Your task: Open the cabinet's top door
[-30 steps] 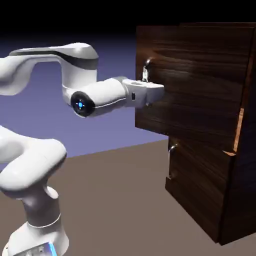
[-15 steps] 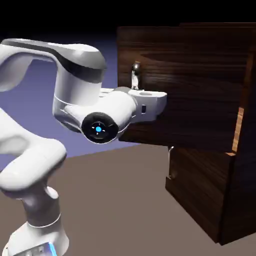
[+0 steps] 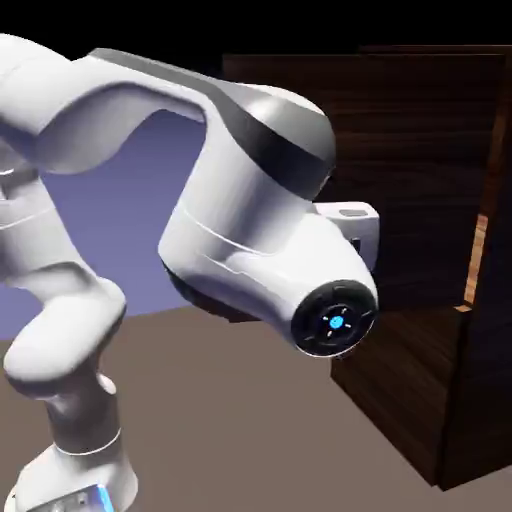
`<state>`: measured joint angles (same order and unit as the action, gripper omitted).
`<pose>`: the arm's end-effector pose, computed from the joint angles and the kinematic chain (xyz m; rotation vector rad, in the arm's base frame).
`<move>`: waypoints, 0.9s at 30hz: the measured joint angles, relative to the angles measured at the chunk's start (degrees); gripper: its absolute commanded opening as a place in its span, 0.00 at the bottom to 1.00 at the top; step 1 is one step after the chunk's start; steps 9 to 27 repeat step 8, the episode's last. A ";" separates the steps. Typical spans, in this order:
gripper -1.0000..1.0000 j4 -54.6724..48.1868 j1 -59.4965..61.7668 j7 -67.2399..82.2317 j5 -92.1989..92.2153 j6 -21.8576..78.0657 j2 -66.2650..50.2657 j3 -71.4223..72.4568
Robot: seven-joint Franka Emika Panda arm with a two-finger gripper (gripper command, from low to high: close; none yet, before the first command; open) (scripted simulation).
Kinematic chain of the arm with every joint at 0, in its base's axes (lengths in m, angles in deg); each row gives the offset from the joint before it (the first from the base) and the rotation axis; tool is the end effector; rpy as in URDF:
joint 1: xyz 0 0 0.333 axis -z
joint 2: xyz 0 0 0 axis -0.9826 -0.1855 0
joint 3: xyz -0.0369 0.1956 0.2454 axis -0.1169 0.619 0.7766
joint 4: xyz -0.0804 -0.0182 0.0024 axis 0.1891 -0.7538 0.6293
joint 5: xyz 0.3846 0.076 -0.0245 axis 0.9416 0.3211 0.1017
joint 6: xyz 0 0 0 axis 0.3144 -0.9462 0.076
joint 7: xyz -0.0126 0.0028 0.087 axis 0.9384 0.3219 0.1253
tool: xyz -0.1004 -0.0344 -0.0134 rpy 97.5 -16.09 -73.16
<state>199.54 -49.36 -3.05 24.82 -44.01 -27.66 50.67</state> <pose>0.2380 -0.3085 0.5581 -1.5591 -0.4594 -0.7777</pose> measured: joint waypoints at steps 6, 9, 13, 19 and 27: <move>0.00 -12.32 0.67 6.27 -1.42 11.99 -12.35 -2.26; 0.00 -16.50 1.47 8.34 -1.77 15.60 -16.24 -2.41; 0.00 -16.50 1.47 8.34 -1.77 15.60 -16.24 -2.41; 0.00 -16.50 1.47 8.34 -1.77 15.60 -16.24 -2.41; 0.00 -16.50 1.47 8.34 -1.77 15.60 -16.24 -2.41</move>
